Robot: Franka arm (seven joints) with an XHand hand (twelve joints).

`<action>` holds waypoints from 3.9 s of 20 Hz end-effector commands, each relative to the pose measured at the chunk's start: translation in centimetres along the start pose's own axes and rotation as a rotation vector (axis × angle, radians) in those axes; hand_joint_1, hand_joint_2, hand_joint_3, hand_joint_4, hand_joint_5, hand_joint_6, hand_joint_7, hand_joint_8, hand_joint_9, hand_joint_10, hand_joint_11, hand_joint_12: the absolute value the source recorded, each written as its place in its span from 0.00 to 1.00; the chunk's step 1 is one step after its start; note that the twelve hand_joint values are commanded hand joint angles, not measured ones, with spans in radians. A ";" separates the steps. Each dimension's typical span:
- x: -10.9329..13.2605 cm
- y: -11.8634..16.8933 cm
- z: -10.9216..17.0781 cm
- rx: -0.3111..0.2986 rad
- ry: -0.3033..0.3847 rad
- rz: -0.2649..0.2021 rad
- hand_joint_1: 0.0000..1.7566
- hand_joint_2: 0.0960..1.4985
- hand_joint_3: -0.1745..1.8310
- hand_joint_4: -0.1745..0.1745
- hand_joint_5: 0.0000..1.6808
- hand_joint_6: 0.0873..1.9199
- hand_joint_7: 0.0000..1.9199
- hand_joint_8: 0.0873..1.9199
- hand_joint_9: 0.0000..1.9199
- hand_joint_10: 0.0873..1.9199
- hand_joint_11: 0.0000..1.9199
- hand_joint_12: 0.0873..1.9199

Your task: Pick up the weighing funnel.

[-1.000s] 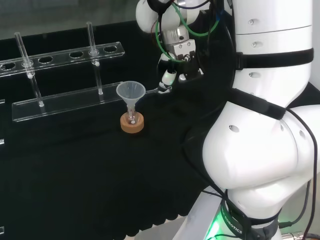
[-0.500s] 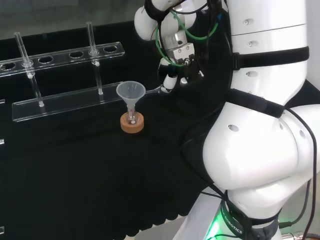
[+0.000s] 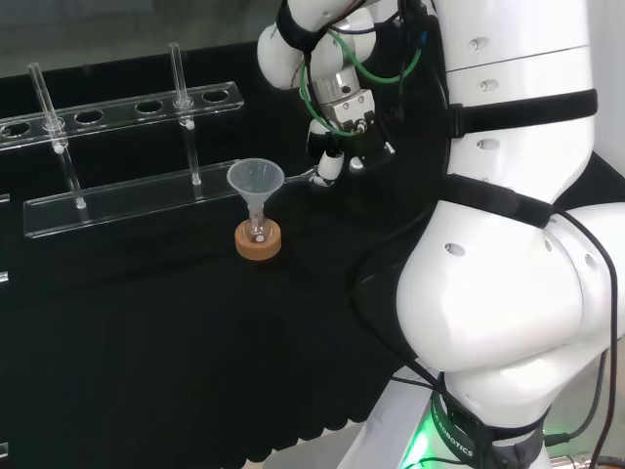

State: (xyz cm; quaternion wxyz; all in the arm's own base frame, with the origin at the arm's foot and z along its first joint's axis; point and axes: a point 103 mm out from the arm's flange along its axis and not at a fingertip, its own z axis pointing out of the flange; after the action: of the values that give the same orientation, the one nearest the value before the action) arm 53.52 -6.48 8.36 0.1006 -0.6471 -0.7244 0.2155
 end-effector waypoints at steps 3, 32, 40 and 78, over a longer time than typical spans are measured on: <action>-0.3 0.5 0.3 0.006 -0.011 0.006 0.52 0.35 0.37 0.56 0.43 0.06 0.25 0.29 0.40 0.22 0.26 0.66; -1.7 1.2 0.9 -0.044 -0.026 0.004 0.53 0.37 0.39 0.71 0.53 0.31 0.31 0.30 0.44 0.21 0.30 0.65; -1.6 1.4 1.1 -0.040 -0.023 0.002 0.53 0.37 0.39 0.66 0.51 0.31 0.31 0.30 0.45 0.21 0.30 0.65; 1.0 2.3 0.5 -0.044 -0.104 0.037 0.62 0.48 0.32 0.98 0.72 0.33 0.31 0.30 0.45 0.21 0.30 0.64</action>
State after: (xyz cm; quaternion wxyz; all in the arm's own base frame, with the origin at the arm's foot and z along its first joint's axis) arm 55.38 -5.57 6.80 0.0515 -0.6493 -0.7245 0.2256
